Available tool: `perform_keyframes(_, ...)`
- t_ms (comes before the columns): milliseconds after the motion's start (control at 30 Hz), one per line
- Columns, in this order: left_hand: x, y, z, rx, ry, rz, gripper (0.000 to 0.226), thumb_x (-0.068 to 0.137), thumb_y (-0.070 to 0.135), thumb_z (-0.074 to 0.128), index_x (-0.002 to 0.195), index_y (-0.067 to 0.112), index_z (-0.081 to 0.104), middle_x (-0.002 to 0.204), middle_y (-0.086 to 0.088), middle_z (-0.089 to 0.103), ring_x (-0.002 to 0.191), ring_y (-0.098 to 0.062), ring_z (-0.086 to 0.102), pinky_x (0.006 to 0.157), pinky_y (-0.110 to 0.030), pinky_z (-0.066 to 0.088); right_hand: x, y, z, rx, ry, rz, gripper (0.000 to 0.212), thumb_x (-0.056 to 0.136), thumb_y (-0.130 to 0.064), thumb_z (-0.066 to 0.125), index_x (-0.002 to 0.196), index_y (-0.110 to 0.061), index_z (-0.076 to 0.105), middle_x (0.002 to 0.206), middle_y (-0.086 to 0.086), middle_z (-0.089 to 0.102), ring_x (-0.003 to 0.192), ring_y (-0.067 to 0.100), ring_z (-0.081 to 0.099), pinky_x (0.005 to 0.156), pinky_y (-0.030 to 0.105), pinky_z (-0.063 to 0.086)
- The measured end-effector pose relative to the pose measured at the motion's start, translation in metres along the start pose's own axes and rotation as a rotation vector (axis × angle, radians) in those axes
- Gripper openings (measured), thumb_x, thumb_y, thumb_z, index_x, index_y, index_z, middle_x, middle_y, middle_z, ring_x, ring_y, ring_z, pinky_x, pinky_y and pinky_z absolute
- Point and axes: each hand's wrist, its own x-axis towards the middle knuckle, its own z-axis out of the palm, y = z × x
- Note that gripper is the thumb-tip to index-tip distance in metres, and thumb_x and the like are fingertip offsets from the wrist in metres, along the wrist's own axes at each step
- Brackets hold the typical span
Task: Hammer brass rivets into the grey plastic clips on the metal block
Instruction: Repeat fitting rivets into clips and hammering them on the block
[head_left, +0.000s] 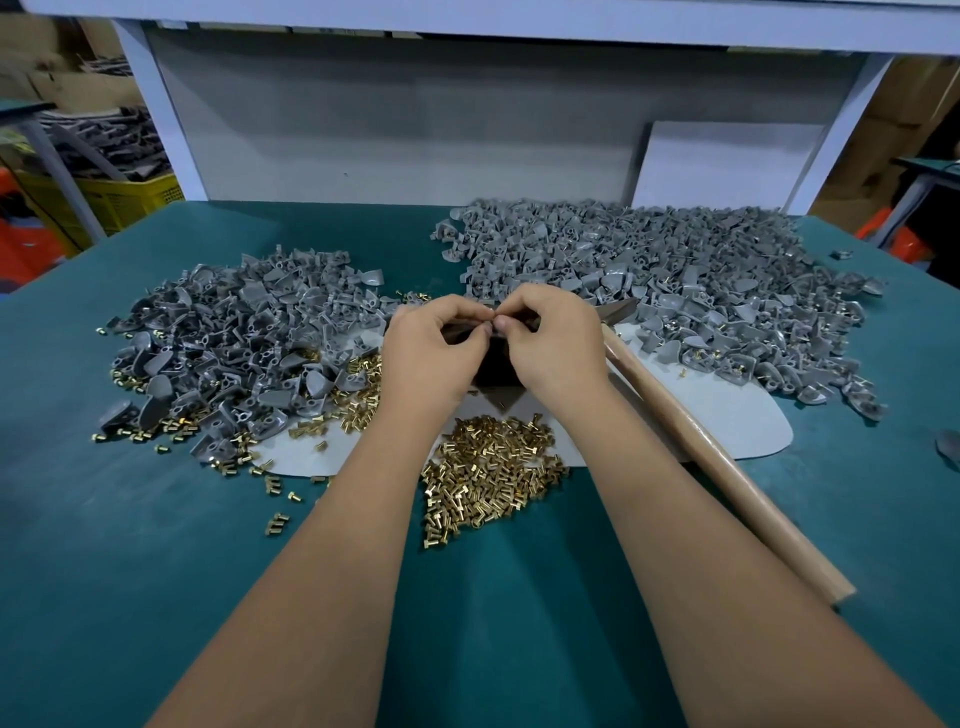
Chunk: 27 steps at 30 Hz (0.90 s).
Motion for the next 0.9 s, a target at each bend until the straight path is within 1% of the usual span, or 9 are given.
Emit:
perform_keyframes(167, -0.0006, 0.0001, 0.0001, -0.010, -0.006, -0.012, 0.014, 0.085, 0.020, 0.071, 0.090, 0.032, 0.075, 0.092, 0.010, 0.073, 0.108, -0.023, 0.061, 0.091, -0.045, 0.053, -0.0011, 0.0016, 0.0007, 0.063, 0.000, 0.027, 0.014, 0.085, -0.016, 0.067, 0.074, -0.025, 0.066, 0.077, -0.012, 0.063, 0.076, 0.009, 0.055, 0.068, 0.028, 0.045)
perform_keyframes(300, -0.0007, -0.0001, 0.0001, -0.015, -0.011, -0.025, 0.014, 0.085, 0.020, 0.070, 0.092, 0.030, 0.076, 0.095, 0.006, 0.073, 0.109, -0.022, 0.060, 0.092, -0.045, 0.052, -0.0009, 0.0016, 0.0013, 0.070, 0.006, 0.046, 0.016, 0.086, -0.015, 0.066, 0.073, -0.025, 0.064, 0.072, -0.016, 0.058, 0.067, -0.002, 0.048, 0.058, 0.020, 0.036)
perform_keyframes(367, -0.0007, -0.0007, 0.0004, -0.023, -0.013, -0.022, 0.014, 0.085, 0.019, 0.070, 0.092, 0.029, 0.076, 0.095, 0.005, 0.073, 0.109, -0.023, 0.061, 0.092, -0.045, 0.052, -0.0011, 0.0015, 0.0011, 0.056, 0.008, 0.031, 0.014, 0.086, -0.015, 0.065, 0.074, -0.023, 0.065, 0.073, -0.014, 0.059, 0.067, -0.001, 0.048, 0.056, 0.017, 0.034)
perform_keyframes(467, -0.0006, -0.0009, 0.0001, -0.040, -0.018, -0.020, 0.014, 0.086, 0.016, 0.070, 0.094, 0.025, 0.077, 0.094, 0.006, 0.074, 0.108, -0.020, 0.063, 0.092, -0.044, 0.053, -0.0031, 0.0030, 0.0015, 0.051, 0.015, -0.007, 0.010, 0.086, -0.015, 0.064, 0.078, -0.020, 0.068, 0.081, -0.009, 0.064, 0.074, 0.005, 0.052, 0.060, 0.020, 0.035)
perform_keyframes(567, -0.0007, -0.0005, -0.0002, -0.065, -0.018, -0.017, 0.015, 0.087, 0.012, 0.070, 0.090, 0.025, 0.076, 0.091, 0.009, 0.074, 0.096, -0.008, 0.067, 0.090, -0.038, 0.056, -0.0057, 0.0052, 0.0014, 0.144, 0.044, 0.015, 0.015, 0.090, -0.019, 0.058, 0.082, -0.017, 0.070, 0.084, -0.008, 0.066, 0.077, 0.003, 0.054, 0.064, 0.017, 0.039)
perform_keyframes(633, -0.0007, -0.0004, -0.0008, -0.064, -0.019, -0.022, 0.018, 0.087, 0.013, 0.070, 0.089, 0.030, 0.074, 0.091, 0.013, 0.073, 0.093, -0.003, 0.066, 0.090, -0.033, 0.056, -0.0061, 0.0052, 0.0014, 0.259, 0.076, 0.074, 0.022, 0.093, -0.021, 0.052, 0.084, -0.013, 0.071, 0.083, -0.004, 0.068, 0.080, 0.007, 0.057, 0.070, 0.026, 0.045)
perform_keyframes(667, -0.0005, -0.0003, -0.0008, -0.068, -0.023, -0.028, 0.018, 0.087, 0.013, 0.070, 0.089, 0.031, 0.074, 0.091, 0.013, 0.073, 0.094, -0.002, 0.066, 0.091, -0.031, 0.055, -0.0057, 0.0049, 0.0013, 0.294, 0.087, 0.098, 0.024, 0.094, -0.022, 0.051, 0.084, -0.012, 0.071, 0.082, -0.003, 0.068, 0.081, 0.009, 0.059, 0.072, 0.028, 0.046)
perform_keyframes(800, -0.0004, 0.0006, -0.0009, -0.083, -0.025, -0.044, 0.018, 0.089, 0.014, 0.069, 0.091, 0.031, 0.073, 0.093, 0.012, 0.073, 0.095, -0.002, 0.065, 0.091, -0.029, 0.054, -0.0040, 0.0049, 0.0017, 0.312, 0.082, 0.108, 0.023, 0.094, -0.022, 0.051, 0.082, -0.020, 0.071, 0.078, -0.013, 0.066, 0.079, 0.001, 0.057, 0.070, 0.024, 0.045)
perform_keyframes(900, -0.0004, 0.0012, -0.0008, -0.091, -0.031, -0.043, 0.018, 0.089, 0.013, 0.069, 0.092, 0.030, 0.073, 0.093, 0.012, 0.072, 0.094, -0.001, 0.066, 0.091, -0.030, 0.055, -0.0037, 0.0062, 0.0010, 0.294, 0.071, 0.095, 0.022, 0.093, -0.023, 0.052, 0.083, -0.020, 0.072, 0.078, -0.014, 0.065, 0.078, 0.000, 0.056, 0.069, 0.024, 0.045)
